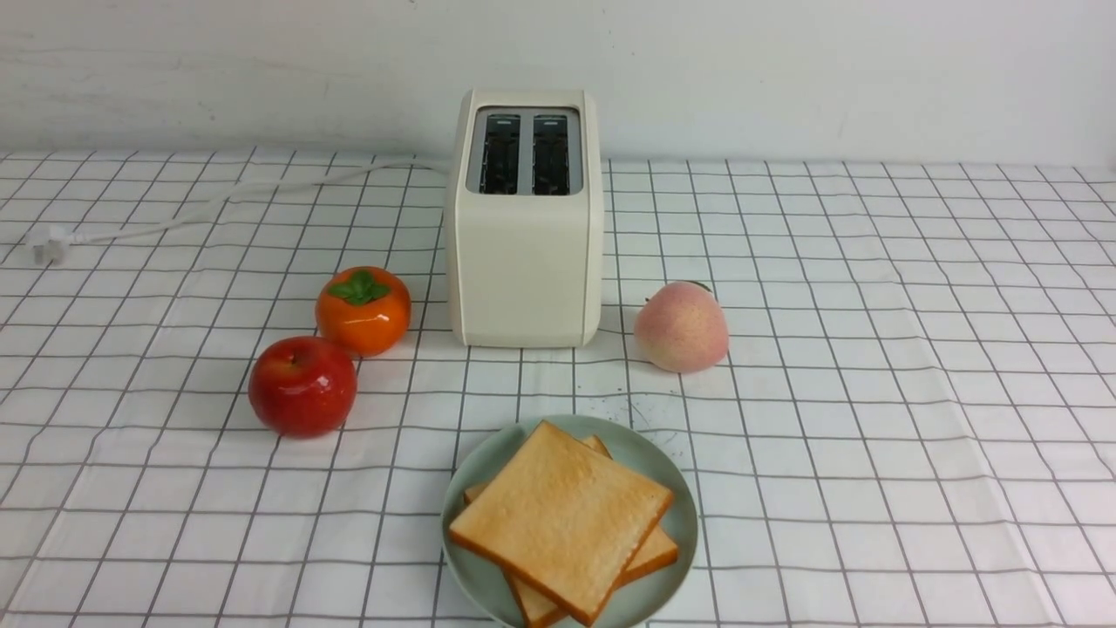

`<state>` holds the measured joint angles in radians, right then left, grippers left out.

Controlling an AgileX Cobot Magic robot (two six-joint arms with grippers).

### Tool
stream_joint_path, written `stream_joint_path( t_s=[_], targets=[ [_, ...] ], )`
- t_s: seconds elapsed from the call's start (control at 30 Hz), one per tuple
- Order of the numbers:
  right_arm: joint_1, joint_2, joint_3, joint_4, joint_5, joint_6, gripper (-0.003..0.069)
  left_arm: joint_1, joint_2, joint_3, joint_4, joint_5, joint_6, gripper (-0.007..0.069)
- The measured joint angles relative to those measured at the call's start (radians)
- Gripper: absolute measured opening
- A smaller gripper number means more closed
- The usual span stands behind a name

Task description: Take toasted bread from bread machine on white checkered table place on plate.

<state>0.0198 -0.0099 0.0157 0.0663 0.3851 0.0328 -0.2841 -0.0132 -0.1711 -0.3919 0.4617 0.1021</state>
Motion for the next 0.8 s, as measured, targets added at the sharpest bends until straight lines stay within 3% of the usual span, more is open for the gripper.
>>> stream_joint_path(
  t_s=[0.8],
  targets=[
    [0.0,0.0,0.0,-0.021,0.005,0.0,-0.0015,0.0,0.0,0.0,-0.002,0.014,0.0,0.0005]
  ],
)
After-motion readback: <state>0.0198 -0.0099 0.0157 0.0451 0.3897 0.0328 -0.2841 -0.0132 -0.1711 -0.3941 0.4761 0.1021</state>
